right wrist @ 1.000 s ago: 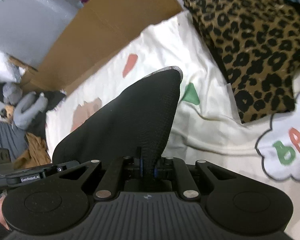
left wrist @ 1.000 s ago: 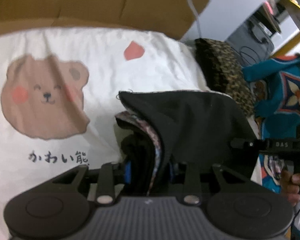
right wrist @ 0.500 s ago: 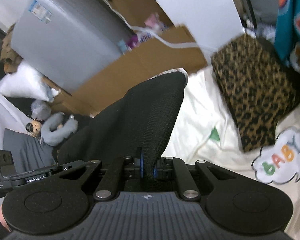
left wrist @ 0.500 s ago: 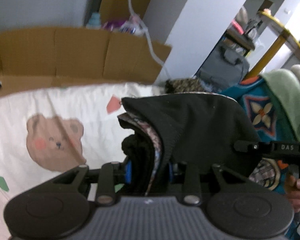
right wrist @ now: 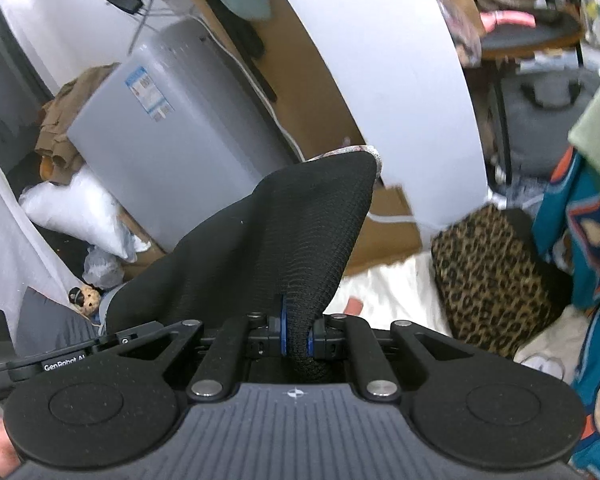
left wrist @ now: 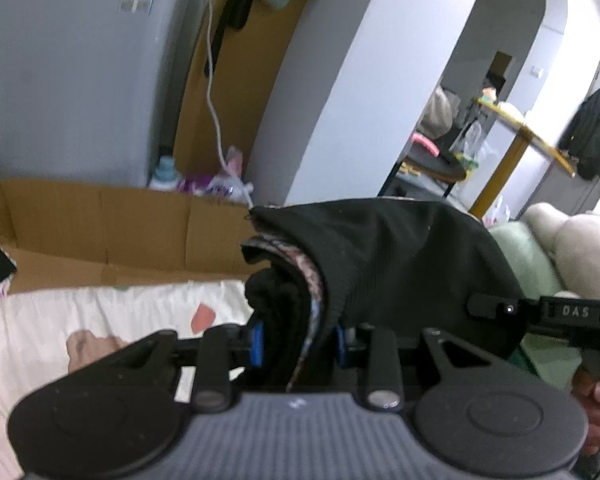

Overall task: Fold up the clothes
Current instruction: 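Lift the folded black cloth off the sheet with both grippers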

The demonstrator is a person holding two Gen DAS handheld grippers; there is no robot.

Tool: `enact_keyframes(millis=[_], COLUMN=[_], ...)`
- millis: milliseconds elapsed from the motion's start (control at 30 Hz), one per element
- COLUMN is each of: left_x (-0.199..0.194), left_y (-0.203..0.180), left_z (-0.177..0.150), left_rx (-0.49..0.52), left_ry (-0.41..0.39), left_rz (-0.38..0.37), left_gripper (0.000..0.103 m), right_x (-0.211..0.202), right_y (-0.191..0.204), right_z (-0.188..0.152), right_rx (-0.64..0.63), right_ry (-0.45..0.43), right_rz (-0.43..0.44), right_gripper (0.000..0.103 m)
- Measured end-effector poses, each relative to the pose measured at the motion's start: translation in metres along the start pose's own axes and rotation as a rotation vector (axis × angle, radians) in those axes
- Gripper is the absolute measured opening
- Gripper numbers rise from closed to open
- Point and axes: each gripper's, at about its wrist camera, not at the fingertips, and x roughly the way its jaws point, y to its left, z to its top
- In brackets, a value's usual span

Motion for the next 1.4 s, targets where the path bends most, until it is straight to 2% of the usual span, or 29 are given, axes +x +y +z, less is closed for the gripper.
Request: enact_keyframes(millis=[167,300,767,967,1400], left_x=[-0.025,-0.044,-0.061,-0.052,-0.005], left_y=[-0.016,-0.028,-0.060,-0.073,-0.118], left_z=[0.014,0.024,0.021,0.019,0.028], left_rx=[0.014,0.025,0.035,0.029,0.064], left_ry=[-0.028,-0.046,-0.103,-0.149,-0.154], left_rz=[-0.005,-0.009,-0.057,-0.091,-0.138], left_gripper=[0.034,0.034,0.034,0.034,0.034], right_x=[-0.035,-0.051,-0.091,-0.104,-0.106], right_y=[0.025,0.034,0.044,0.027,-0.033], right_z=[0.009,0.014,0.031,0.033,0.066], right_rx=[-0.043,-0.024,-0.106,-0.116,-0.111], right_ry=[-0.039,-0.058,-0.115,-0.146,-0.200], right_rz=[-0.003,0.001,-0.041,-0.052,-0.130], right_gripper=[0.008,0.008,0.008,0.008,0.008])
